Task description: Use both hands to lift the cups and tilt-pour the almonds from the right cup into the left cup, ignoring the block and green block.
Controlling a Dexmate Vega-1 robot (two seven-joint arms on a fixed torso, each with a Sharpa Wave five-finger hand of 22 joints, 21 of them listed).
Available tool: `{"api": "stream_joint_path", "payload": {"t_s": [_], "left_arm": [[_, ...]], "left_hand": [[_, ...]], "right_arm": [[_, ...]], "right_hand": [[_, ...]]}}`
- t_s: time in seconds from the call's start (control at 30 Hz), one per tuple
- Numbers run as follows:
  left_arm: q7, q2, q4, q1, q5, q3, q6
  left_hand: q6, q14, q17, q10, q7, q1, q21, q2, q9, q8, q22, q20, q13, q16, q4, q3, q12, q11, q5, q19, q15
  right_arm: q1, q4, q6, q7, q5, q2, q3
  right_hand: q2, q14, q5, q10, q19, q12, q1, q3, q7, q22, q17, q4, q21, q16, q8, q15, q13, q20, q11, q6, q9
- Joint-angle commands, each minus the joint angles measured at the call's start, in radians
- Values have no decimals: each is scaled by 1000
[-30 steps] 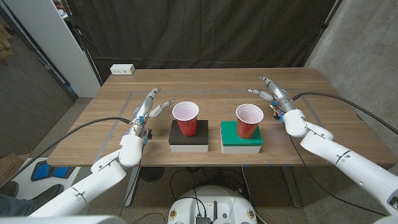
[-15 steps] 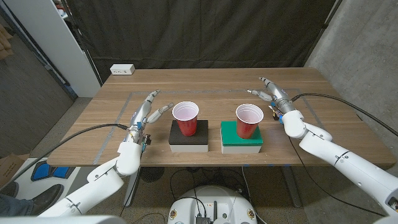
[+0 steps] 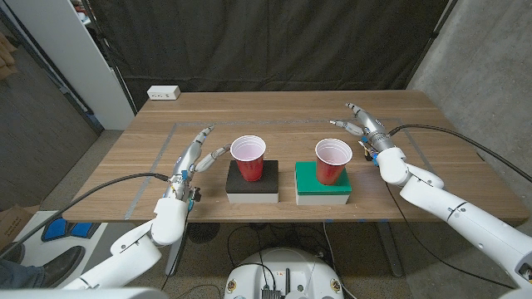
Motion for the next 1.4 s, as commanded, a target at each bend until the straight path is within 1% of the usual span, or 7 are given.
{"api": "stream_joint_path", "payload": {"t_s": [0.03, 0.47, 0.93, 1.03, 1.1, 1.33, 1.4], "left_arm": [[-2, 2, -40, 78, 7, -37, -18], [-26, 8, -49, 151, 6, -70, -77], [-57, 21, -80, 232, 31, -118, -129], [-69, 20, -77, 236, 31, -125, -143], [-109, 34, -71, 233, 6, -129, -168], [-149, 39, -85, 232, 24, -135, -174], [-171, 49, -88, 229, 24, -139, -180]], "left_hand": [[-3, -1, 3, -4, 5, 11, 5, -2, 4, 1, 2, -51, 3, 1, 5, -3, 4, 4, 8, -2, -18], [-4, 0, 3, -5, 6, 11, 6, -3, 3, 0, 2, -50, 3, 2, 5, -6, 4, 4, 8, -3, -18], [-7, -2, 3, -7, 6, 12, 4, -4, 3, 0, 2, -49, 3, 2, 5, -9, 4, 7, 7, -8, -19], [-9, -5, 3, -9, 6, 13, 3, -4, 3, -1, 2, -47, 3, 1, 5, -10, 3, 6, 7, -11, -19], [-17, -11, 3, -17, 8, 11, 1, -8, 3, -4, 2, -45, 3, -1, 5, -13, 0, 8, 7, -19, -18], [-24, -18, 4, -21, 9, 11, -1, -10, 3, -5, 2, -45, 4, -2, 5, -16, 0, 8, 7, -28, -17], [-24, -18, 4, -21, 10, 12, -1, -10, 3, -5, 2, -46, 4, -2, 5, -16, 0, 9, 7, -29, -17]], "right_arm": [[-7, -15, -6, 3, 3, -4, 7], [-25, -47, -33, -12, -7, -3, 10], [-48, -80, -57, -25, -14, 1, 10], [-52, -87, -63, -27, -16, 1, 11], [-57, -95, -70, -30, -19, 1, 12], [-69, -112, -83, -38, -21, 0, 17], [-75, -120, -89, -42, -21, 0, 19]], "right_hand": [[0, 8, 10, 9, 7, 8, -5, 3, 2, 1, 3, 3, 4, 6, 7, -1, -1, 0, -3, 8, 5], [1, 10, 10, 10, 6, 8, -4, 3, 3, 1, 3, 3, 3, 7, 8, -2, -1, 0, -3, 8, 5], [2, 12, 10, 11, 7, 8, -5, 2, 2, 1, 2, 3, 3, 8, 8, -1, -2, 1, -3, 9, 5], [2, 12, 11, 11, 7, 8, -5, 2, 2, 1, 2, 3, 3, 8, 8, -1, -2, 1, -3, 9, 5], [2, 12, 11, 11, 7, 8, -5, 2, 2, 1, 2, 3, 3, 8, 8, -1, -2, 1, -4, 10, 5], [3, 12, 11, 11, 8, 8, -5, 2, 2, 1, 2, 3, 3, 8, 8, 0, -2, 1, -2, 10, 5], [3, 12, 11, 12, 8, 8, -5, 2, 3, 1, 2, 3, 3, 8, 8, -1, -2, 1, -4, 10, 5]]}}
